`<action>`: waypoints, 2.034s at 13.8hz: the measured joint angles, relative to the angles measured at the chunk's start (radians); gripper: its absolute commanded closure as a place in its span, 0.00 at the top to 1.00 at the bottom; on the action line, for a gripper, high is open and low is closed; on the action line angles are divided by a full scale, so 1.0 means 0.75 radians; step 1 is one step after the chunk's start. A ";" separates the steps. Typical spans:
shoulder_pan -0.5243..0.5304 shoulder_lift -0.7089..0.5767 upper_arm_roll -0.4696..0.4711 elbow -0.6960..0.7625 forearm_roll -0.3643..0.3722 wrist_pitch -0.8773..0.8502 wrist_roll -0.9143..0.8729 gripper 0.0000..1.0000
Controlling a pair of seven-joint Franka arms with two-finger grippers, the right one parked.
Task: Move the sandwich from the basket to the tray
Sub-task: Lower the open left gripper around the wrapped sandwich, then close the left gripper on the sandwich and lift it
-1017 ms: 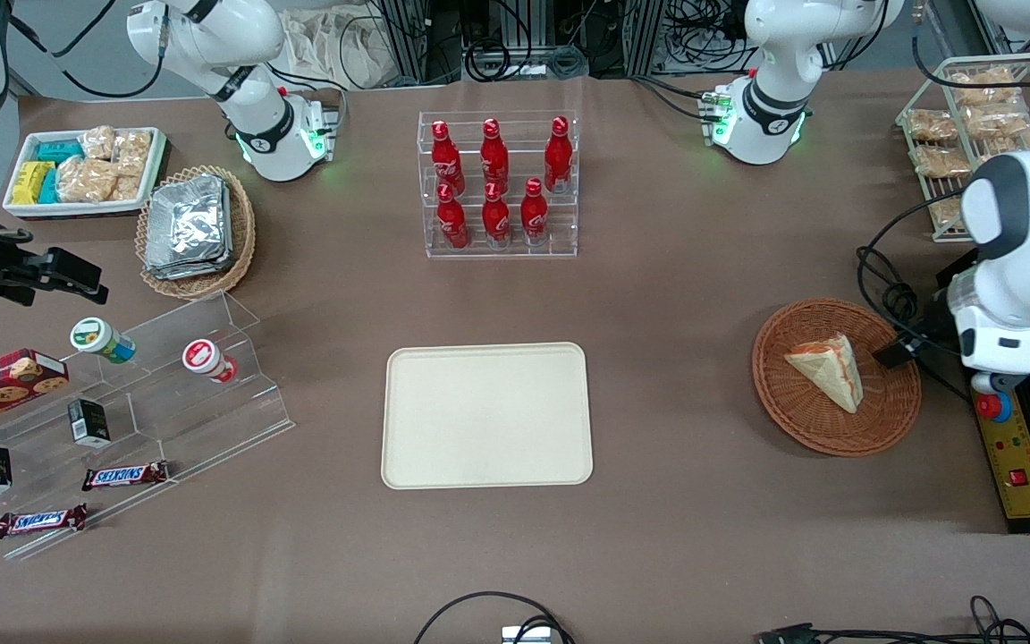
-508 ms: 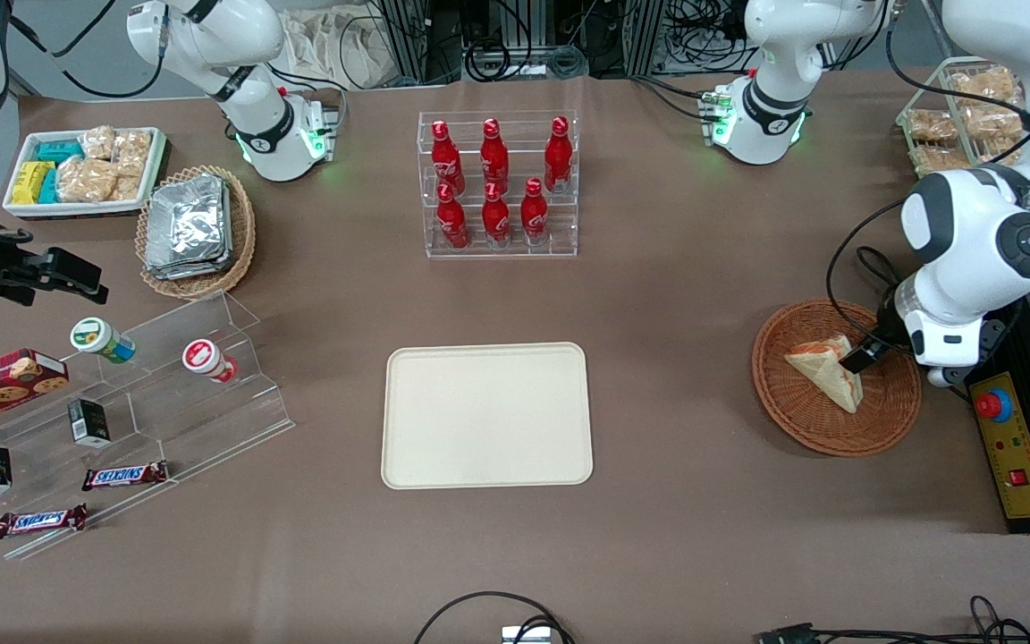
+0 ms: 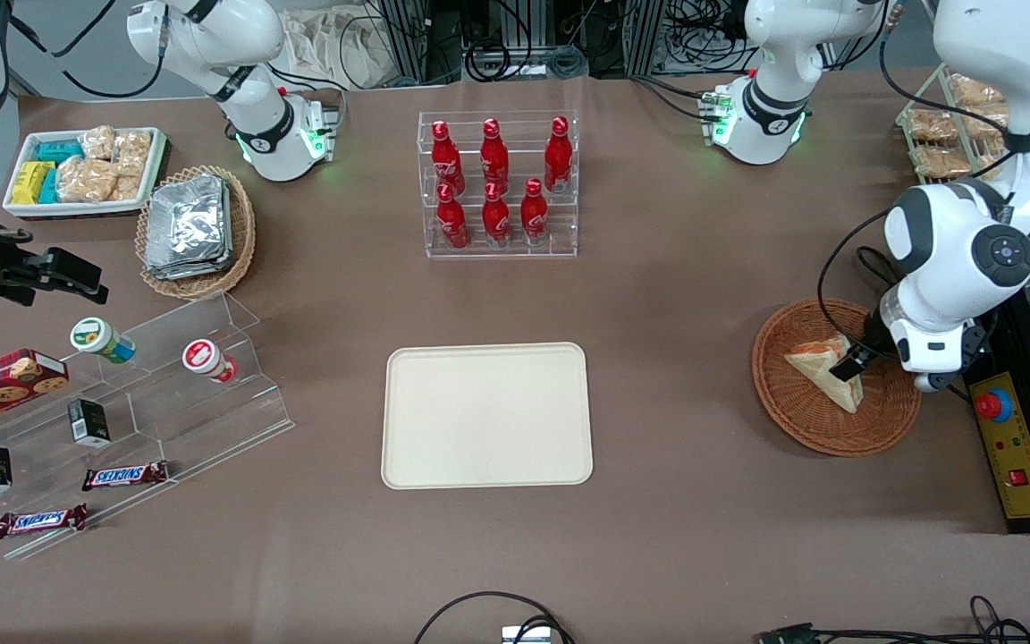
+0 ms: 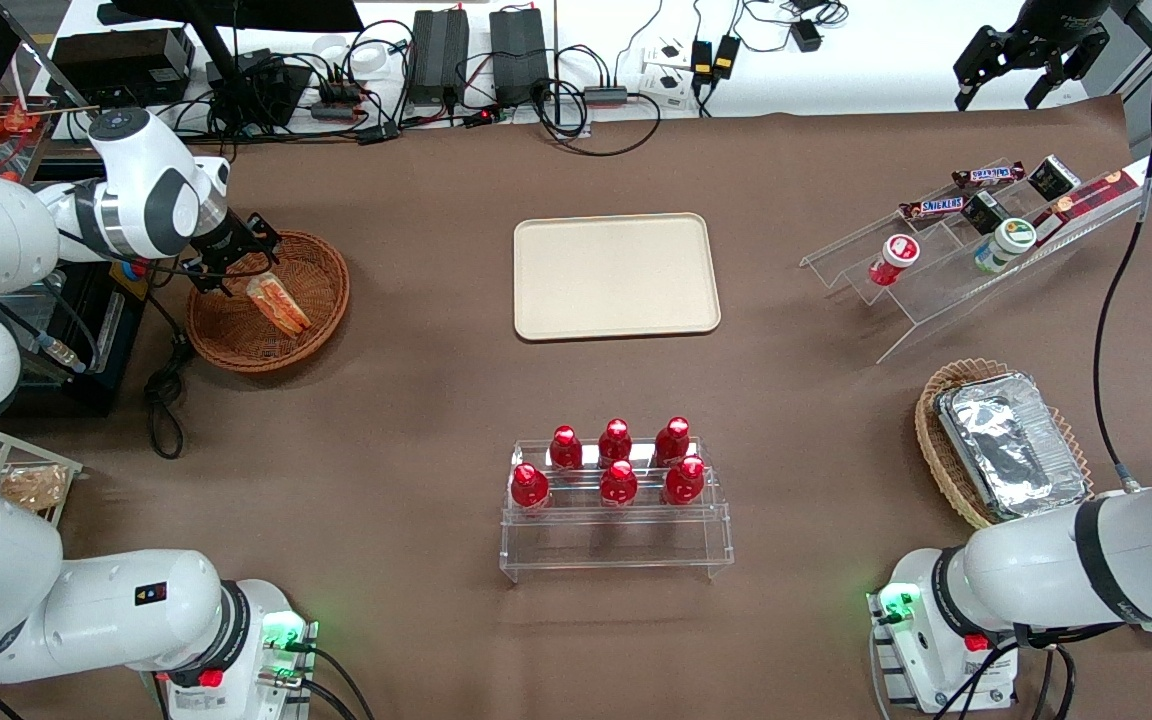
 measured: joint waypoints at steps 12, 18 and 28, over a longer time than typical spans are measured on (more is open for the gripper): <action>-0.017 0.101 -0.001 -0.035 0.000 0.153 -0.060 0.97; -0.019 0.113 -0.001 -0.065 0.003 0.208 -0.060 0.33; -0.026 0.001 -0.003 -0.094 0.007 0.161 0.217 0.21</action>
